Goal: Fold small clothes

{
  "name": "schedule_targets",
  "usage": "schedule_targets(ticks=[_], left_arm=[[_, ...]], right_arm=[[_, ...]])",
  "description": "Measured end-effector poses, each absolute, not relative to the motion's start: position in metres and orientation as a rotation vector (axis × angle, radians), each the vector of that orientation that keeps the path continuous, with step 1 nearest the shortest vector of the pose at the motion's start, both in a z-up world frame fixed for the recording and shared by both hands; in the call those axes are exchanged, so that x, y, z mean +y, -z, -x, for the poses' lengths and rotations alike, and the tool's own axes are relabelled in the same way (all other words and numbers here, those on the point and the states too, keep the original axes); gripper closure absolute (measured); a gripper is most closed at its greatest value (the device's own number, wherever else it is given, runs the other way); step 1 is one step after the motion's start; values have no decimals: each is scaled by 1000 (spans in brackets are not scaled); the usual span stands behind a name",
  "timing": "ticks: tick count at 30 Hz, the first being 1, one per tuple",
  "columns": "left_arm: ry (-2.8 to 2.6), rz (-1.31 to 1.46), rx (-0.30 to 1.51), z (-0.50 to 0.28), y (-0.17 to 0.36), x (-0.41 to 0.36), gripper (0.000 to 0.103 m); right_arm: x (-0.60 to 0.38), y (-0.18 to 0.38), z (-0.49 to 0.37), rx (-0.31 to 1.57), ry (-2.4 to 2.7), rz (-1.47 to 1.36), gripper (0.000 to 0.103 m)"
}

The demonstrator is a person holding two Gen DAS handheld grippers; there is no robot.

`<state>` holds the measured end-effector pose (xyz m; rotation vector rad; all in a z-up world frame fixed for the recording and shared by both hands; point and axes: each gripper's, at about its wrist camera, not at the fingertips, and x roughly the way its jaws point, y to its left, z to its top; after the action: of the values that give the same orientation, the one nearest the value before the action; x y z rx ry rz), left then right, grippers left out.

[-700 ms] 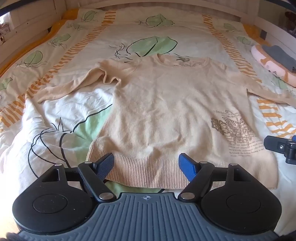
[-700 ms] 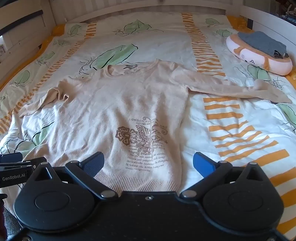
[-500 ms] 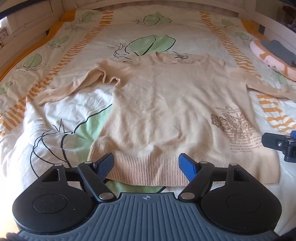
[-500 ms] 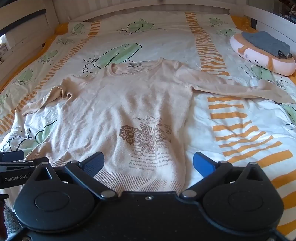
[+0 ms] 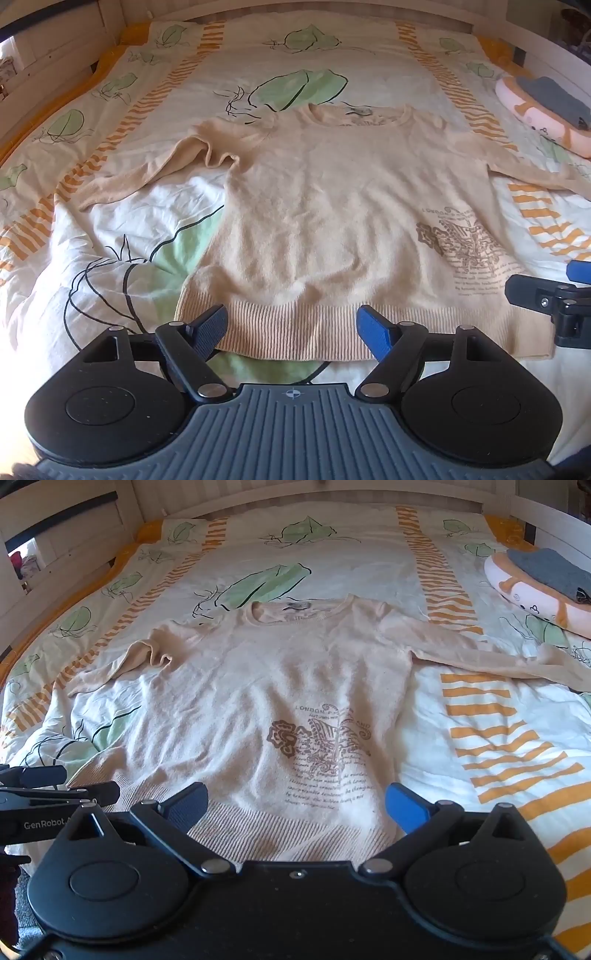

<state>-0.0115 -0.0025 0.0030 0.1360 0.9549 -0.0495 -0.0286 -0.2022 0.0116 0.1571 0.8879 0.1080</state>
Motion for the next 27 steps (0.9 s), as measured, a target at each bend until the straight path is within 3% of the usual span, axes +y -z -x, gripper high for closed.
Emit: schedule_targets(ticks=[27], left_arm=[[80, -133, 970, 19, 8, -10, 27]], right_arm=[[-205, -7, 36, 880, -113, -194, 1]])
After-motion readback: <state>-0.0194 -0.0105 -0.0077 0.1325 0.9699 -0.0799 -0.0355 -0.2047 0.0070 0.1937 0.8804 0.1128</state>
